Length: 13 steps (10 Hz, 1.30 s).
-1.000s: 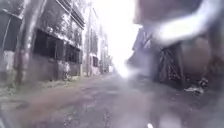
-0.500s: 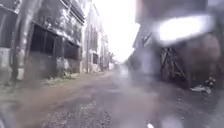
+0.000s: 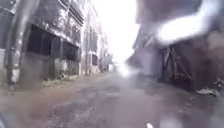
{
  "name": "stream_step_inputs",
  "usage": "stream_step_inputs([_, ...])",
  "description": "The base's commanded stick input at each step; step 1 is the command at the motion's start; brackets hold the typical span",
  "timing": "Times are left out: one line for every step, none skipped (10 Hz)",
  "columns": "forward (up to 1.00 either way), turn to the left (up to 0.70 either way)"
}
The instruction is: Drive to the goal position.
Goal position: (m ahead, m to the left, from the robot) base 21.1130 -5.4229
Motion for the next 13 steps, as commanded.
stream_step_inputs([0.50,0.02])
stream_step_inputs([0.50,0.02])
stream_step_inputs([0.50,0.02])
stream_step_inputs([0.50,0.02])
stream_step_inputs([0.50,0.02])
stream_step_inputs([0.50,0.02])
stream_step_inputs([0.50,0.02])
stream_step_inputs([0.50,-0.02])
stream_step_inputs([0.50,-0.10])
stream_step_inputs([0.50,-0.21])
stream_step_inputs([0.50,-0.39])
stream_step_inputs([0.50,-0.48])
stream_step_inputs([0.50,-0.48])
